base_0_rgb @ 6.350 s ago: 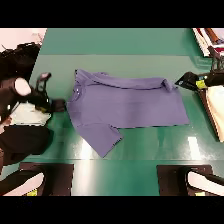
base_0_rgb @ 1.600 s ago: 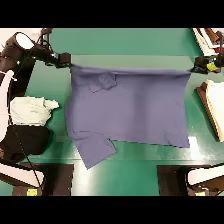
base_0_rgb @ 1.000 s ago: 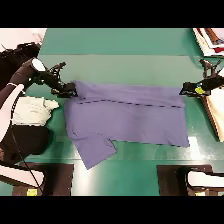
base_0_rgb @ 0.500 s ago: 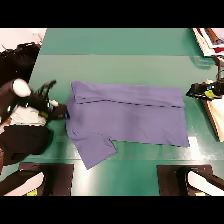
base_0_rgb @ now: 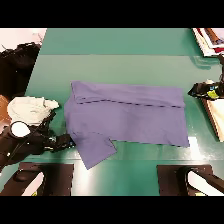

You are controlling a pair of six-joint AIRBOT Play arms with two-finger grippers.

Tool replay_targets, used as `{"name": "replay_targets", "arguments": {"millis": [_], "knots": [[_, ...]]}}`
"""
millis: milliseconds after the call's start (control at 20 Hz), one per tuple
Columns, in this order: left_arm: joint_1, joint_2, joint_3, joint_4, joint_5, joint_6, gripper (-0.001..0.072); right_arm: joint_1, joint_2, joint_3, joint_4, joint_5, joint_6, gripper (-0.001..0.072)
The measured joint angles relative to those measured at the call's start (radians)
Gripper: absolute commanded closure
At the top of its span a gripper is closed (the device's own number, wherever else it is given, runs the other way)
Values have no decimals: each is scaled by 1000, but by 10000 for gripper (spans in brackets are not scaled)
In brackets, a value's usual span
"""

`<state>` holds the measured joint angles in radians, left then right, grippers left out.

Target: Fold the shirts.

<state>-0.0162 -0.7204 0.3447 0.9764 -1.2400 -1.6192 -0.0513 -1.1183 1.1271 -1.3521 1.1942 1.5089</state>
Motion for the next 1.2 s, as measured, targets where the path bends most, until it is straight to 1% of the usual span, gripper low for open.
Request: {"name": "replay_targets", "arguments": {"millis": [300, 500, 550, 600, 650, 800, 950, 1200], "knots": [[0, 14, -69, -115, 126, 68, 226, 0, 2, 0, 50, 1, 0, 262], [0, 16, -98, -165, 171, 111, 227, 0, 2, 0, 67, 17, 0, 262], [0, 16, -106, -176, 176, 117, 309, 0, 2, 0, 68, 26, 0, 262], [0, 16, -117, -182, 183, 121, 580, 0, 2, 0, 69, 37, 0, 262], [0, 16, -126, -183, 189, 127, 682, 0, 2, -1, 69, 51, 0, 262], [-1, 16, -140, -227, 198, 176, 684, -2, 6, -22, 50, 93, 0, 262], [-1, 16, -128, -257, 199, 211, 684, -54, 35, -113, 26, 143, 0, 260], [-1, 16, -87, -272, 189, 251, 684, -280, 128, -362, 15, 194, 0, 261]]}}
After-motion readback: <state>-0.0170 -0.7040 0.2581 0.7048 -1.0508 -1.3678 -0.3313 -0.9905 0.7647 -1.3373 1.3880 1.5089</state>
